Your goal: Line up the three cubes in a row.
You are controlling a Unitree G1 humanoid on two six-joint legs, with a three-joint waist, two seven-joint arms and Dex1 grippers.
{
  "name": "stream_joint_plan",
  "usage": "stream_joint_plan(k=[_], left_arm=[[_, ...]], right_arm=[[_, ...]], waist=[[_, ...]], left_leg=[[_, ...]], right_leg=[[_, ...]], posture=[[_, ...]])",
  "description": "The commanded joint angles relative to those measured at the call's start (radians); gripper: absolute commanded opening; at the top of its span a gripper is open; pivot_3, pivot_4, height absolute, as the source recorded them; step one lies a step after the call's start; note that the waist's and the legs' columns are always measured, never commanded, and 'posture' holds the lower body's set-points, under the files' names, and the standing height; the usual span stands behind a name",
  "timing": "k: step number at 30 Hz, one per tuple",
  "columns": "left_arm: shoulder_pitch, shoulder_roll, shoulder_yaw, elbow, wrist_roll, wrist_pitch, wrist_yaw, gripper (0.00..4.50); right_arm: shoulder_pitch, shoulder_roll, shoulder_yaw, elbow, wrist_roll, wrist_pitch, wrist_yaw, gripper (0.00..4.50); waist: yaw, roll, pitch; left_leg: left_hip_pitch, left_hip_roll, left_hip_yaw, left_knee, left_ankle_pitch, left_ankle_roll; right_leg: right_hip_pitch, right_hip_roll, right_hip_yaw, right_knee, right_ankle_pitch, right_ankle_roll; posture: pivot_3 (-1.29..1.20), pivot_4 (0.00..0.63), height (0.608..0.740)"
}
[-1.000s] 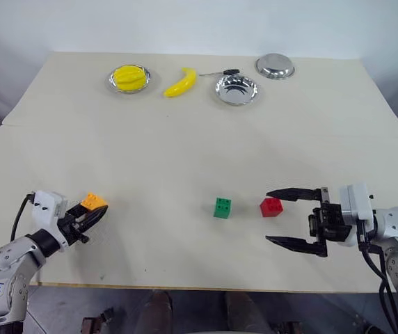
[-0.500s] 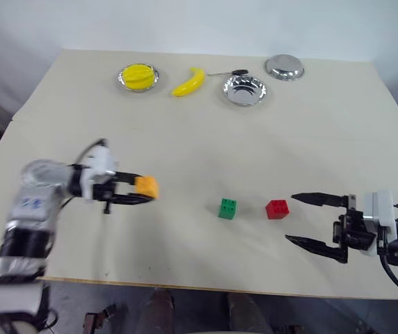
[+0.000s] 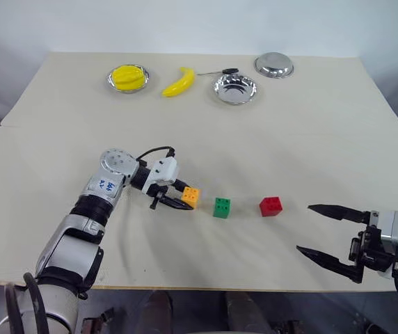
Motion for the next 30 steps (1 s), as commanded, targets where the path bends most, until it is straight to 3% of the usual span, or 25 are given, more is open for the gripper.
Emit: stream_joint_plan(k=[1,10,21,30], left_arm=[[0.01,0.032,0.009,-0.031,-0.007,-0.001,-0.106,1.51],[0.124,0.121,0.026,-0.123,-0.017,0.014,-0.083,1.51],[0.137,0.081,0.038,-0.141,0.007,0.056,-0.015,1.51],[0.176,0.129,0.129,-0.201,-0.041,0.084,-0.012,4.28]], right_arm=[[0.016,0.011,-0.03,-0.035,0.027,-0.006,-0.012,4.5],[0.013,0.007,-0.024,-0.028,0.026,-0.02,-0.026,4.5],[-0.018,0.011,0.011,-0.019,0.018,-0.021,-0.028,4.5],[-0.034,0.005,0.028,0.021,0.016,-0.042,0.015,4.5]], waist=[[0.001,0.0,0.0],[0.001,0.0,0.0],[0.006,0.0,0.0],[0.002,0.0,0.0]], left_leg=[[0.0,0.0,0.0,0.0,0.0,0.0],[0.0,0.0,0.0,0.0,0.0,0.0],[0.001,0.0,-0.001,0.001,0.0,0.0],[0.001,0.0,-0.001,0.001,0.0,0.0]], right_leg=[[0.0,0.0,0.0,0.0,0.0,0.0],[0.0,0.0,0.0,0.001,0.0,0.0],[0.002,0.0,0.0,0.001,0.0,0.0],[0.002,0.0,0.0,0.002,0.0,0.0]], posture=[[0.0,0.15,0.74],[0.0,0.15,0.74],[0.0,0.15,0.74],[0.0,0.15,0.74]])
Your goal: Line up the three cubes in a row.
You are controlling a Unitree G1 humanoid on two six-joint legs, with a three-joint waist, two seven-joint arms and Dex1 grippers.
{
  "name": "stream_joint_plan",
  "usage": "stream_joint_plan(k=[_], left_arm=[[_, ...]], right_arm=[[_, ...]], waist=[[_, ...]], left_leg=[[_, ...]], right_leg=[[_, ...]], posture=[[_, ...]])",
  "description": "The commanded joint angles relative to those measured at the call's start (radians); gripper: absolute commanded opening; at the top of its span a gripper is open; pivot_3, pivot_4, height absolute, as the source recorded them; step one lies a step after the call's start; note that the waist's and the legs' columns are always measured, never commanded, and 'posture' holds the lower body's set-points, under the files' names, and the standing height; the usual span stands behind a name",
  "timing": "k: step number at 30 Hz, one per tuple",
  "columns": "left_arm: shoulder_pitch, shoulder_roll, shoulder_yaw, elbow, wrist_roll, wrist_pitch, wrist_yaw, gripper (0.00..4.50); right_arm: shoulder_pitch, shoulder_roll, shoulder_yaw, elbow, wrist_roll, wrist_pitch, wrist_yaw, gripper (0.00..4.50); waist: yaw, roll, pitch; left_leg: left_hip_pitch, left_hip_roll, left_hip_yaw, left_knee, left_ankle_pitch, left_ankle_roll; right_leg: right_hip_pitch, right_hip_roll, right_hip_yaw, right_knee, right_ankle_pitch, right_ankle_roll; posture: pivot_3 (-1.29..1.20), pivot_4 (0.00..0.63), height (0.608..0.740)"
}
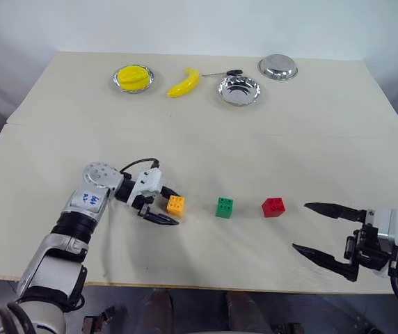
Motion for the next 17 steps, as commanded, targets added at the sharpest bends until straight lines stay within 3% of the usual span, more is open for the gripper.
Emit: stream_joint_plan(k=[1,6,11,17], left_arm=[[0.006,0.05,0.064,-0.014,-0.026,-0.042,-0.016,4.28],[0.057,0.165,0.184,0.009,-0.109,-0.104,-0.074,4.28],[0.185,0.307,0.329,-0.048,-0.223,-0.029,-0.079,4.28],[0.272,0.332,0.396,-0.152,-0.243,0.012,0.017,4.28]], right_arm=[[-0.012,-0.003,-0.015,0.028,0.003,-0.039,0.035,4.5],[-0.039,-0.035,-0.05,0.167,-0.009,-0.103,0.146,4.5],[-0.048,-0.11,-0.084,0.35,-0.055,-0.19,0.28,4.5],[-0.076,-0.137,-0.082,0.439,-0.072,-0.222,0.326,4.5]], waist=[[-0.002,0.0,0.0],[-0.007,0.0,0.0],[-0.005,0.0,0.0],[0.004,0.001,0.0]], left_leg=[[0.0,0.0,0.0,0.0,0.0,0.0],[0.001,0.001,0.0,-0.001,0.0,0.0],[0.001,0.001,0.001,-0.002,-0.001,0.002],[0.001,0.001,0.0,-0.001,-0.002,0.004]], right_leg=[[0.0,0.0,0.0,0.0,0.0,0.0],[-0.001,0.0,0.0,0.0,0.0,0.0],[-0.001,0.0,0.0,-0.001,0.0,0.0],[0.001,0.0,0.0,0.0,0.0,0.0]], posture=[[0.0,0.15,0.74],[0.0,0.15,0.74],[0.0,0.15,0.74],[0.0,0.15,0.74]])
